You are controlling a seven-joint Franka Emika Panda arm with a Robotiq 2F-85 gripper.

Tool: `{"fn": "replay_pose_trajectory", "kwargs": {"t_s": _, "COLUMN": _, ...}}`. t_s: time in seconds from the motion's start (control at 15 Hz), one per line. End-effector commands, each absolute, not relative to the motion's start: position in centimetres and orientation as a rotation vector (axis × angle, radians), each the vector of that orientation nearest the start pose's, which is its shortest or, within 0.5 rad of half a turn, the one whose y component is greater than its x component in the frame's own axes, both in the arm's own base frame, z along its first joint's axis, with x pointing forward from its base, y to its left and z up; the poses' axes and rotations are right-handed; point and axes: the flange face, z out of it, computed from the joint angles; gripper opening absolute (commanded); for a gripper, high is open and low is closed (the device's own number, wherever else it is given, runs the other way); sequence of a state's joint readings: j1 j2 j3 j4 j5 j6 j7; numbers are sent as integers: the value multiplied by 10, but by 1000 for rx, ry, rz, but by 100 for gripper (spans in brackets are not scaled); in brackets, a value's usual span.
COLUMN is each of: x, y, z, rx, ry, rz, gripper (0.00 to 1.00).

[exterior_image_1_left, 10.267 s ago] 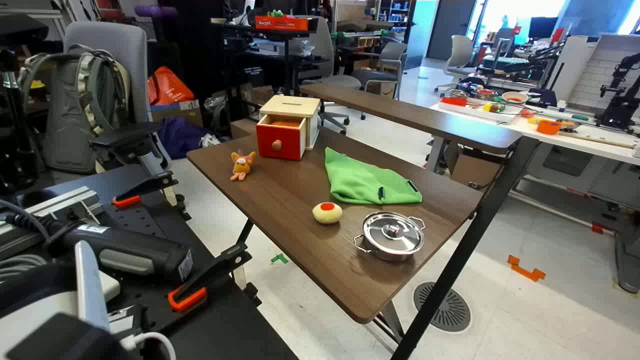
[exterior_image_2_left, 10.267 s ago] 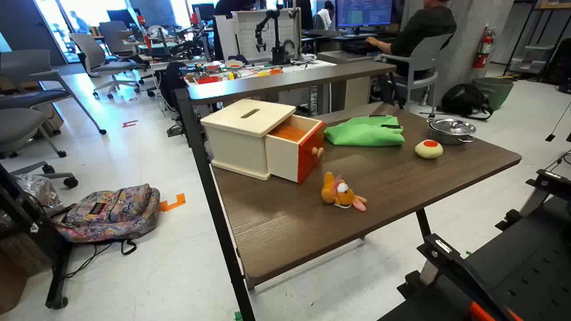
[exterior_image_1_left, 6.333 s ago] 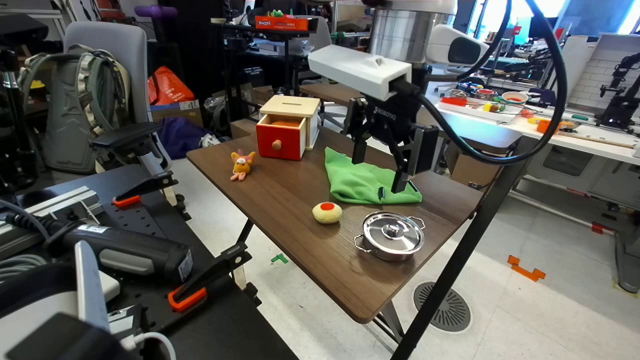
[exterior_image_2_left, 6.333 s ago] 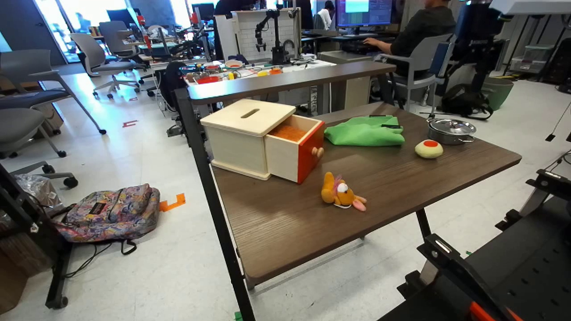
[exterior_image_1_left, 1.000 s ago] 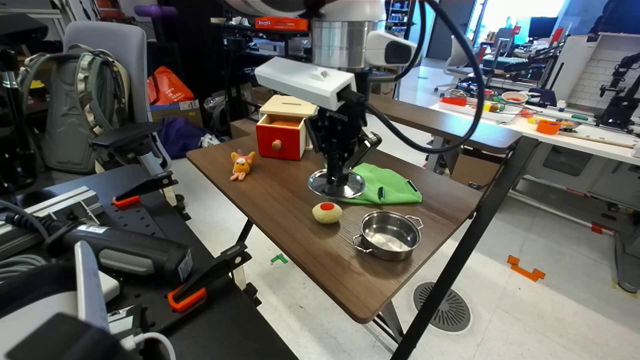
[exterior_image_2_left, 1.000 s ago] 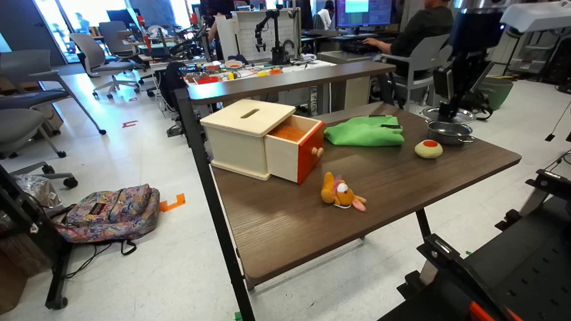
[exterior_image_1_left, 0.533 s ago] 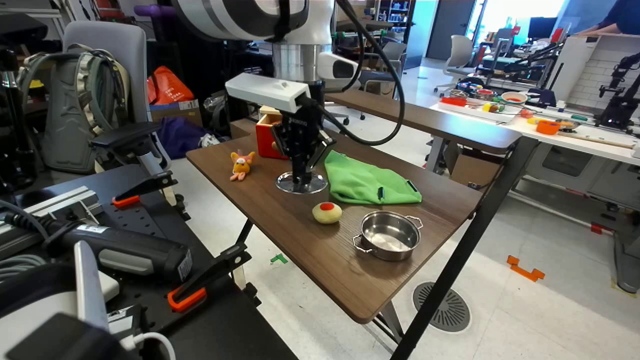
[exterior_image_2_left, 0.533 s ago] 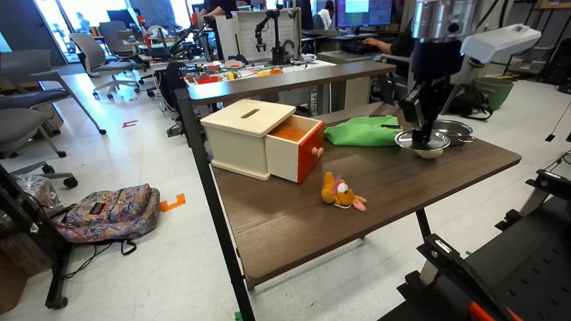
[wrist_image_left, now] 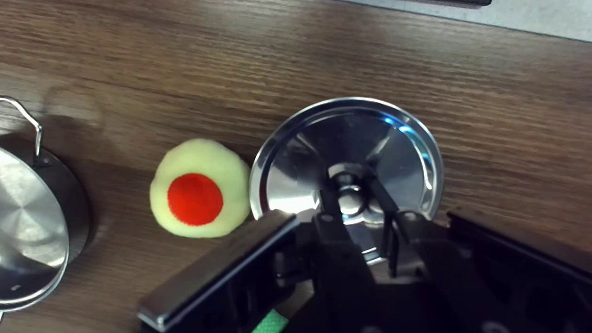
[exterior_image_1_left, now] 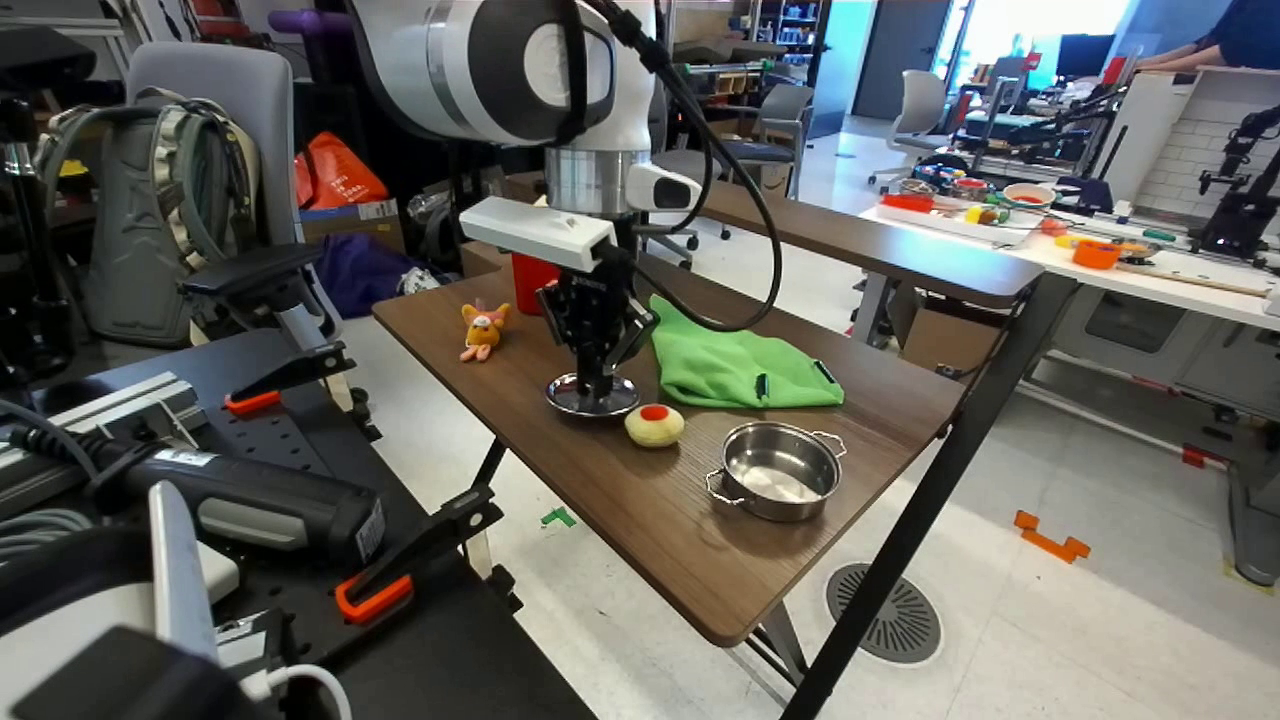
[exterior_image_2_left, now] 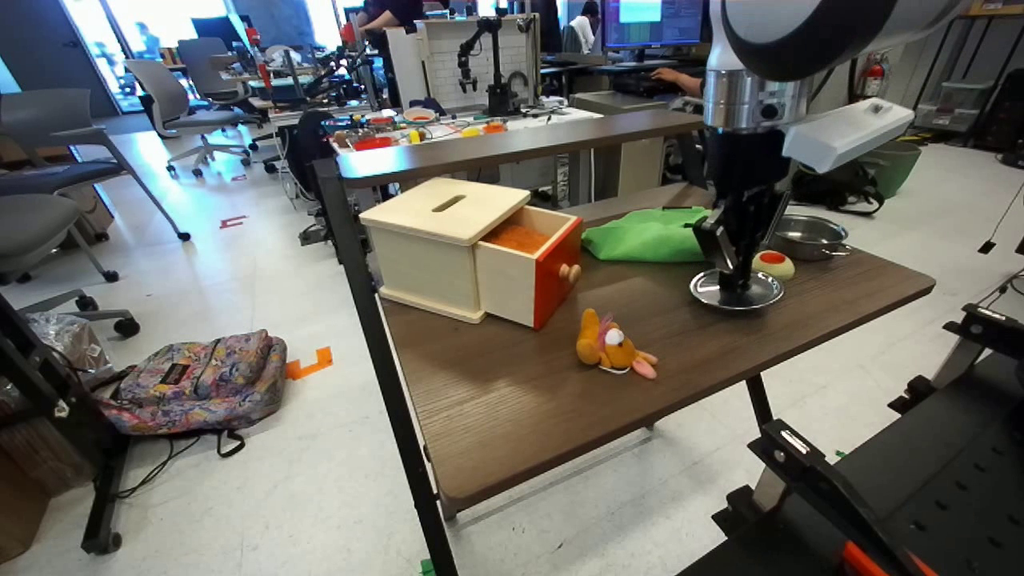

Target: Uncover the pot

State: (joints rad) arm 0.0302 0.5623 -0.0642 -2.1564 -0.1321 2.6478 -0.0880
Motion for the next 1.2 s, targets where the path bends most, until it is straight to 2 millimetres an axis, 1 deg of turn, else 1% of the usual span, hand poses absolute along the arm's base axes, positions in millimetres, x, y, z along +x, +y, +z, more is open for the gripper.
{"fn": "replay_pose_trajectory", "kwargs": {"t_s": 0.0, "x": 558, "y": -27, "z": 112, "rx": -3251, "ry": -304, "rz": 174, "gripper": 5}}
{"fn": "replay_pose_trajectory", "kwargs": {"t_s": 0.13, "x": 555, "y": -31, "z": 104, "rx": -3259, "ry": -318, "rz": 200, "gripper": 5}}
{"fn": "replay_pose_trajectory", "kwargs": {"t_s": 0.47, "x": 553, "y": -37, "z": 106, "rx": -3275, "ry": -340, "rz": 201, "gripper": 5}}
{"fn": "replay_pose_trajectory", "kwargs": {"t_s": 0.53, "x": 553, "y": -39, "z": 106, "rx": -3279, "ry": -336, "rz": 204, "gripper": 45}}
{"fn": "replay_pose_trajectory", "kwargs": {"t_s": 0.6, "x": 552, "y": -40, "z": 107, "rx": -3283, "ry": -343, "rz": 206, "gripper": 47}}
{"fn": "replay_pose_trajectory", "kwargs": {"t_s": 0.67, "x": 551, "y": -42, "z": 105, "rx": -3285, "ry": -347, "rz": 214, "gripper": 53}}
{"fn": "replay_pose_trajectory", "kwargs": {"t_s": 0.73, "x": 550, "y": -44, "z": 106, "rx": -3285, "ry": -347, "rz": 222, "gripper": 61}}
{"fn": "replay_pose_trajectory", "kwargs": {"t_s": 0.87, "x": 547, "y": -47, "z": 108, "rx": -3279, "ry": -356, "rz": 242, "gripper": 74}}
{"fn": "replay_pose_trajectory", "kwargs": {"t_s": 1.07, "x": 541, "y": -48, "z": 116, "rx": -3267, "ry": -353, "rz": 245, "gripper": 98}}
{"fn": "replay_pose_trajectory", "kwargs": {"t_s": 1.13, "x": 538, "y": -48, "z": 120, "rx": -3257, "ry": -358, "rz": 236, "gripper": 99}}
